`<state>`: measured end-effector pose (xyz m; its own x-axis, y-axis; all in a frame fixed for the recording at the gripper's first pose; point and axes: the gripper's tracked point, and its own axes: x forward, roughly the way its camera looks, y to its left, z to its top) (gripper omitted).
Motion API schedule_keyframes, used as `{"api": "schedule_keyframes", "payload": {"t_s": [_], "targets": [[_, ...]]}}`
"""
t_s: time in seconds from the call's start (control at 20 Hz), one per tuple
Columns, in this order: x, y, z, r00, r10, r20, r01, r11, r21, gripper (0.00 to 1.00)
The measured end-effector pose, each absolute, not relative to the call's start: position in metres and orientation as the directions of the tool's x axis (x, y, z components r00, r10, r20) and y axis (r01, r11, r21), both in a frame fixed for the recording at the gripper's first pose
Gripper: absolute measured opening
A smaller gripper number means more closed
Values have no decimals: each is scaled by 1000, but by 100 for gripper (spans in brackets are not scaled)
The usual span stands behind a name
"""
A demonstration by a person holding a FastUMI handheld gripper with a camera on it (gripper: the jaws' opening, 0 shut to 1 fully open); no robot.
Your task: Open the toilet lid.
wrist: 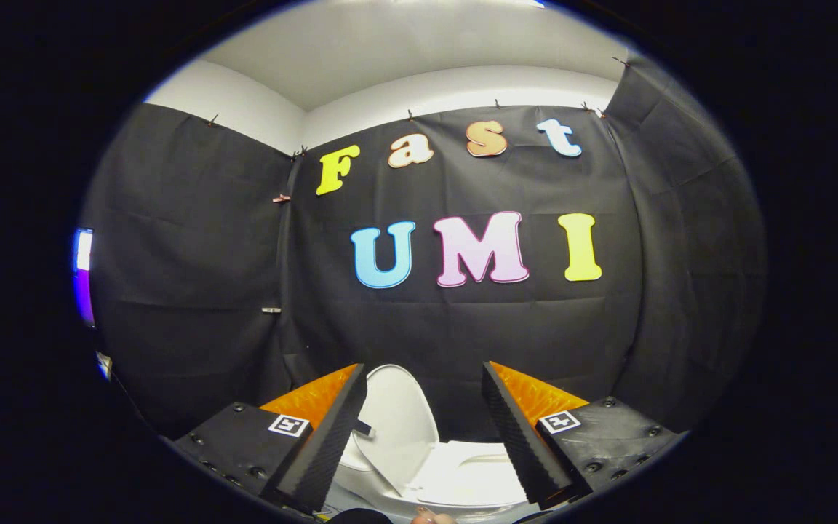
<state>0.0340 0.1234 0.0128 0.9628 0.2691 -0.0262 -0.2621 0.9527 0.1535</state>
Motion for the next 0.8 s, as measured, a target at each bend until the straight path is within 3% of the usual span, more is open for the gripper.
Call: {"api": "schedule_keyframes", "payload": {"t_s": [0.8], "targets": [[20,91,18,975,223,-8,-219,965,145,99]]}}
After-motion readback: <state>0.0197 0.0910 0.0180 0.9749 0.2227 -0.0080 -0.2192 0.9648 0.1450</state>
